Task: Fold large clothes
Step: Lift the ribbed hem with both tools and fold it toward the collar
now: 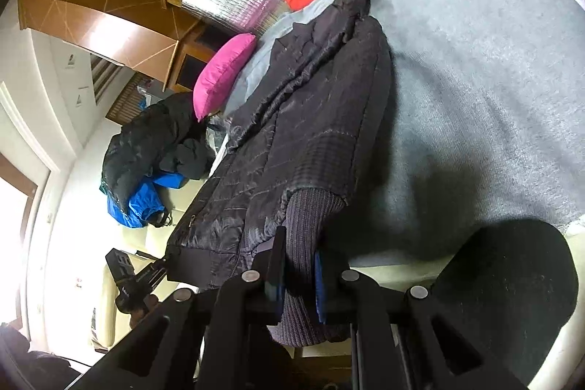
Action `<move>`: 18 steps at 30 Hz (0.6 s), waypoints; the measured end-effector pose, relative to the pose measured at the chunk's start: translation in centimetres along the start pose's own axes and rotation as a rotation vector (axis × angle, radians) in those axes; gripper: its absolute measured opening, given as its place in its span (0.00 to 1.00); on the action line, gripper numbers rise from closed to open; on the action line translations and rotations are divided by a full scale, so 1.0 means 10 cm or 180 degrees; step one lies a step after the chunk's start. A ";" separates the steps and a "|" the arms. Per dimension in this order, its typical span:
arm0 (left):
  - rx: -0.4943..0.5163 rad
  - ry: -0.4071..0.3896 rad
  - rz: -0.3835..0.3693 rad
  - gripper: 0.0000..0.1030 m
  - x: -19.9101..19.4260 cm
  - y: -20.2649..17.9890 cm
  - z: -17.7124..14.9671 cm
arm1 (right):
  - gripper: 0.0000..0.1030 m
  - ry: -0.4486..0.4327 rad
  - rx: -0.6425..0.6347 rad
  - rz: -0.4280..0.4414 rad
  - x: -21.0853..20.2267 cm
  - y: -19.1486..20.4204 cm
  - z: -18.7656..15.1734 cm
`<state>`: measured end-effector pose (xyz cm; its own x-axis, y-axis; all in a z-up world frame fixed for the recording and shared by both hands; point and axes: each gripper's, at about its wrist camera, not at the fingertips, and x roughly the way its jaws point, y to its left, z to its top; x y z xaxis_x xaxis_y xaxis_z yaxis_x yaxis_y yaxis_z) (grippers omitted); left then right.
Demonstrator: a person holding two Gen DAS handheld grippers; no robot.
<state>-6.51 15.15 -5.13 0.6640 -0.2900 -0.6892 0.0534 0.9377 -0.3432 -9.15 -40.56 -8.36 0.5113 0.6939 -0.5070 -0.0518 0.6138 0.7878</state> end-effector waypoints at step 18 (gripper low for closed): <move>-0.0066 -0.0026 -0.0210 0.07 -0.16 0.14 0.06 | 0.13 0.0043 -0.0039 0.0060 -0.22 -0.02 -0.10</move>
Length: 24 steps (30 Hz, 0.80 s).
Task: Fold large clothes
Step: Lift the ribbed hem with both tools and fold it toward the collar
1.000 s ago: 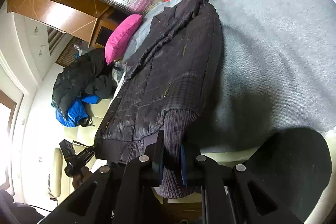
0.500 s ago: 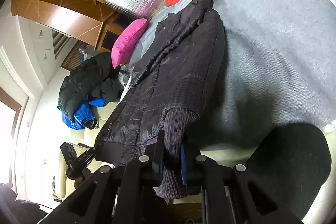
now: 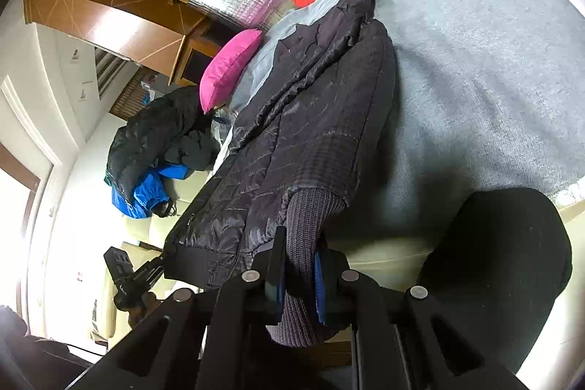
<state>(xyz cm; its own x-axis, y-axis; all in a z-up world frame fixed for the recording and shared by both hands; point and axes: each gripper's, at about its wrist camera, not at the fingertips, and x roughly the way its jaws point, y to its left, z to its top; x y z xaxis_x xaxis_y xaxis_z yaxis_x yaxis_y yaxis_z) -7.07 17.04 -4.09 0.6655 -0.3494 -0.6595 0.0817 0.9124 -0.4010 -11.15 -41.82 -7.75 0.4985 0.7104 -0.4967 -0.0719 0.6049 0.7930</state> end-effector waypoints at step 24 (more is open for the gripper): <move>-0.0412 -0.0274 -0.0376 0.07 -0.06 0.10 0.26 | 0.13 -0.0391 0.0032 0.0495 -0.09 0.16 0.37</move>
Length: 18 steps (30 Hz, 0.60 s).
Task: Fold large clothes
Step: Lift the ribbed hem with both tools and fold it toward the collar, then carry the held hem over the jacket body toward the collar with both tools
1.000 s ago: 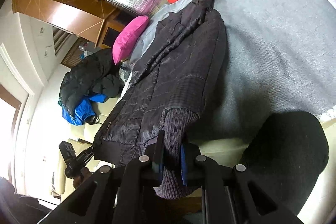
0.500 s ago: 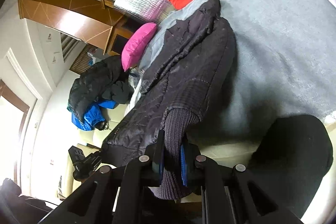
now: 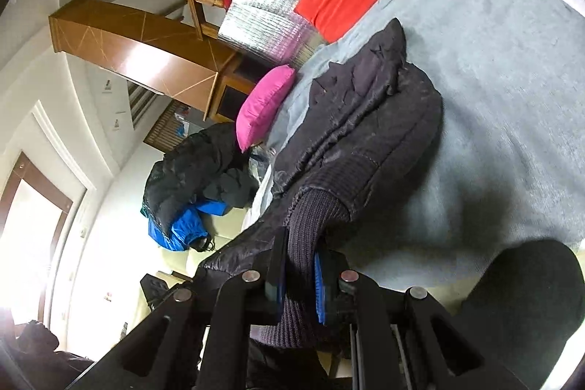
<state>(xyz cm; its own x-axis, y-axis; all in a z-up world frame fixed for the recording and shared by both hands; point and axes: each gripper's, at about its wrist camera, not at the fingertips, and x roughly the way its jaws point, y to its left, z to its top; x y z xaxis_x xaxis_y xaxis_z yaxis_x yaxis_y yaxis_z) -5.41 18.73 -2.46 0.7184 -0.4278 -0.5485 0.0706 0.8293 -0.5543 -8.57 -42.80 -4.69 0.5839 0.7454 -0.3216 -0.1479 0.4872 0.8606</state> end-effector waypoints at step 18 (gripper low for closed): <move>-0.0097 -0.0172 -0.0096 0.07 0.08 -0.12 0.20 | 0.13 -0.0170 -0.0099 0.0179 0.10 0.15 0.30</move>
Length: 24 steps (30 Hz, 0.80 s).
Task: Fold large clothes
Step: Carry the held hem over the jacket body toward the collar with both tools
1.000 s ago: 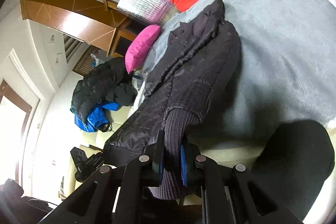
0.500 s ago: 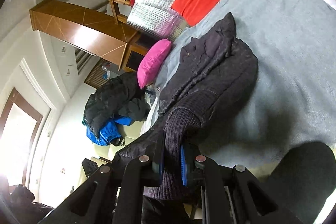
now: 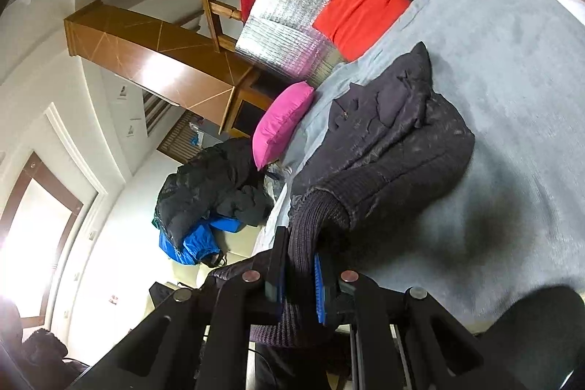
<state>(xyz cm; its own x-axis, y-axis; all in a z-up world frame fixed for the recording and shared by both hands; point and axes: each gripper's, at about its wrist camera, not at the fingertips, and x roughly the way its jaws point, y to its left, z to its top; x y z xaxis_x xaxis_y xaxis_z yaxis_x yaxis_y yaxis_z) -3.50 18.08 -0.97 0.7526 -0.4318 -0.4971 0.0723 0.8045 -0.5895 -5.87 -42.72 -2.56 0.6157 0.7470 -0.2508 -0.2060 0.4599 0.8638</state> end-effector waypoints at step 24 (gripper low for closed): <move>0.0078 -0.0022 0.0099 0.07 0.08 -0.12 0.11 | 0.13 -0.0043 0.0005 0.0100 0.06 0.05 0.07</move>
<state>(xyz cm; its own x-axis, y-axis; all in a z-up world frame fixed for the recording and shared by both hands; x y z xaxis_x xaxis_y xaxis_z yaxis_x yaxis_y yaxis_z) -2.26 17.22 -0.04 0.7593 -0.4038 -0.5104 0.0648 0.8273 -0.5581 -5.08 -42.38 -2.02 0.6193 0.7544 -0.2176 -0.2241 0.4355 0.8718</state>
